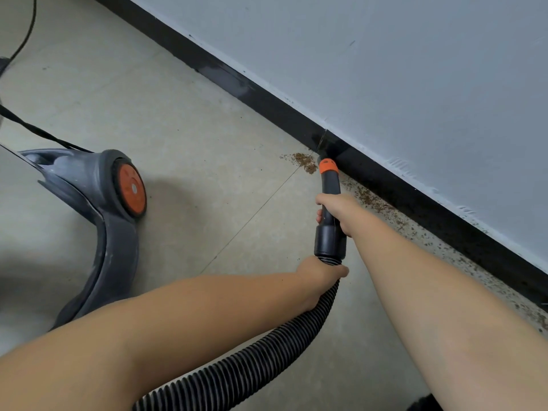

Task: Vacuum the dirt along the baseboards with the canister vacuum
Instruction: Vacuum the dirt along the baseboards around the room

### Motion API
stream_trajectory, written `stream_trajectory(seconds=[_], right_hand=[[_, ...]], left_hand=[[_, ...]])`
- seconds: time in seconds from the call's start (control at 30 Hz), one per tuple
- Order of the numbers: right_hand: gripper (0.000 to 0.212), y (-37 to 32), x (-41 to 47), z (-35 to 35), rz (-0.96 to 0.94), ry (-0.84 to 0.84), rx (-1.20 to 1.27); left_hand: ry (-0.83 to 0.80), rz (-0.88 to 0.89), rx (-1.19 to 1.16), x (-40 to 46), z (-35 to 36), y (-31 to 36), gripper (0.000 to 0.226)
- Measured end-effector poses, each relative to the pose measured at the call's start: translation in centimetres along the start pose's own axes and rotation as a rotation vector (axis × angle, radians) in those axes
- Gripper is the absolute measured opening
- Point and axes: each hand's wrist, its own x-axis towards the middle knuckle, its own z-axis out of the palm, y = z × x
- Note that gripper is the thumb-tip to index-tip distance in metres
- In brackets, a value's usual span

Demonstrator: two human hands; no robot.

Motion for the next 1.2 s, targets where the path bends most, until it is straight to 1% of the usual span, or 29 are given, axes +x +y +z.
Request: stream_trajectory(seconds=[0.17, 0.33, 0.47, 0.6, 0.7, 0.93, 1.0, 1.13, 1.2], right_hand=[[0.011, -1.7, 0.7, 1.7, -0.036, -0.043, -0.021], [0.014, -2.9, 0.9, 2.1, -0.059, -0.076, -0.063], [0.015, -2.6, 0.4, 0.6, -0.04, -0.074, -0.096], [0.011, 0.0, -1.1, -1.6, -0.023, -0.037, -0.084], [0.009, 1.6, -1.9, -2.3, -0.037, -0.058, -0.131], [0.009, 1.3, -2.2, -0.5, -0.056, -0.12, -0.145], [0.009, 1.1, -1.9, -0.2, -0.048, -0.114, -0.126], [0.011, 0.3, -1.2, -0.4, -0.028, -0.048, -0.031], [0.011, -0.1, -1.1, -0.4, -0.022, -0.076, -0.058]], left_hand=[[0.054, 0.011, -0.046, 0.8, -1.2, 1.1, 0.015], [0.06, 0.023, -0.098, 1.5, -1.3, 1.9, 0.016], [-0.012, -0.039, -0.075, 1.1, -0.3, 2.1, 0.021], [-0.118, -0.122, -0.034, 0.2, 1.5, 0.7, 0.025], [-0.155, -0.156, -0.053, -0.7, 2.6, -0.5, 0.027], [-0.091, -0.121, -0.08, -0.9, 1.6, -1.2, 0.023], [-0.075, -0.11, -0.068, -1.0, 1.2, -1.1, 0.023], [-0.054, -0.058, -0.076, -0.8, 0.4, -0.2, 0.016], [-0.057, -0.047, -0.084, -0.9, 0.5, 0.0, 0.017]])
